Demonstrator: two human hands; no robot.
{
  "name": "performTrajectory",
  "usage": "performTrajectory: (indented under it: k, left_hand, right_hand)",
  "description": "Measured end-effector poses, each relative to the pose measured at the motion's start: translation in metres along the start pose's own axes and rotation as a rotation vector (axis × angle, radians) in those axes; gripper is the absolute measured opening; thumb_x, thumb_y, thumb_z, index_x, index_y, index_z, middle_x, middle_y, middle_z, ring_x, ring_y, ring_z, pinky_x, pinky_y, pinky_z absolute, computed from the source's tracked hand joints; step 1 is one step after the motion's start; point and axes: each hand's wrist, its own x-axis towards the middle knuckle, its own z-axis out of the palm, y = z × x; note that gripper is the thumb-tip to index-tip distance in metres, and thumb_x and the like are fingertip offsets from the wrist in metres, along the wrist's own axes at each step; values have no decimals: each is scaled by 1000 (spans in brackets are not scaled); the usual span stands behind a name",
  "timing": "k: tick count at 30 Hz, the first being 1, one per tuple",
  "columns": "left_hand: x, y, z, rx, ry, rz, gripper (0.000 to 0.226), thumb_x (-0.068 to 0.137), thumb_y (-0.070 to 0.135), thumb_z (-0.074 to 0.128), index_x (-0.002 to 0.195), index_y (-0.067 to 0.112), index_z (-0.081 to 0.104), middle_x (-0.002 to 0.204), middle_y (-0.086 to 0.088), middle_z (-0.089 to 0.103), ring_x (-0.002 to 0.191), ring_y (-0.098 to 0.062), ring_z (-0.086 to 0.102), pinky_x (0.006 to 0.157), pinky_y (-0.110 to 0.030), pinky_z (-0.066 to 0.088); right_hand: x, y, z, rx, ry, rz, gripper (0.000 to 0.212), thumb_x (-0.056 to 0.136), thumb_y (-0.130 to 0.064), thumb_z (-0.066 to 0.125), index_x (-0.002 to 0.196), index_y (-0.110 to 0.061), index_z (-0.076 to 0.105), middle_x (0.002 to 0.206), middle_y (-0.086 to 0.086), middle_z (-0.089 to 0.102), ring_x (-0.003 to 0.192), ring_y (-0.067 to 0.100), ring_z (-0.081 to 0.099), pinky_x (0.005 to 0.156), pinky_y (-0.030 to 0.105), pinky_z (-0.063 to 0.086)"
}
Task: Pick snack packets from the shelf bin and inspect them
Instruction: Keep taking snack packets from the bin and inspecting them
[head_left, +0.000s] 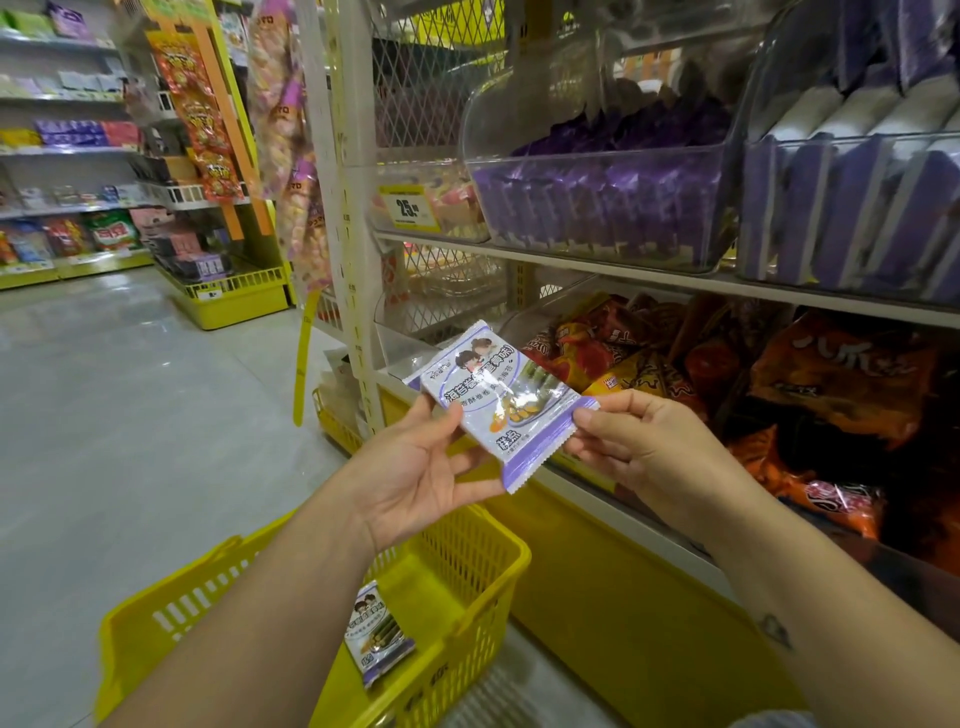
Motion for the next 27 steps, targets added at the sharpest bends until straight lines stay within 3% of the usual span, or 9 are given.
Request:
performTrajectory:
  k: [6,12,15,18,21,24,27]
  left_hand:
    - [4,-1,-6,61,49,55,46,99,13,44,138,35,43,118,-7,70,100,-29,70,65,-54,58]
    - [11,-11,-3,58,211,131,51,97,-3,38,139,25,46,103,-7,73,89,-23,72,70,-54,55]
    - [5,-8,3,6,62,48,45,82,8,46,126,11,55,106,-13,66,97,-29,64,76,-57,55]
    - [0,-5,8,-18,-51,67,36,75,20,57,109,9,58,103,-15,60,97,-33,64,78,-56,55]
    - [1,-7,10,-2,-23,92,49,80,29,63,120,4,54,115,-20,64,103,-35,67,75,-49,57]
    - [3,-9,11,30,-29,155,52,83,22,61,130,4,50,119,-23,66,108,-35,66,76,-44,58]
    - [3,-10,9,123,-32,245,50,82,15,63,131,8,52,124,-19,65,114,-35,63,85,-47,56]
  right_hand:
    - [-8,-2,6,-225,-86,-193,19,78,7,70,92,-5,63,74,11,70,74,22,68,76,32,58]
    - [-14,7,19,-636,-13,-513,20,81,4,70,77,-14,62,75,-1,71,72,6,68,63,15,50]
    - [-14,11,20,-720,18,-590,19,80,4,69,74,-13,63,74,-6,70,72,-1,68,66,12,50]
    - [-15,11,20,-766,-11,-636,27,78,8,68,72,-18,64,77,-12,71,78,-3,69,72,11,51]
    - [-16,14,21,-827,-100,-682,24,76,10,70,72,-14,70,86,-5,75,94,-1,68,84,16,52]
    - [-17,17,22,-919,-176,-643,18,78,5,71,75,-13,75,93,-4,75,109,-3,62,93,16,47]
    - [-20,12,23,-842,-190,-544,19,83,4,67,83,-13,75,95,-2,74,106,-2,63,92,17,48]
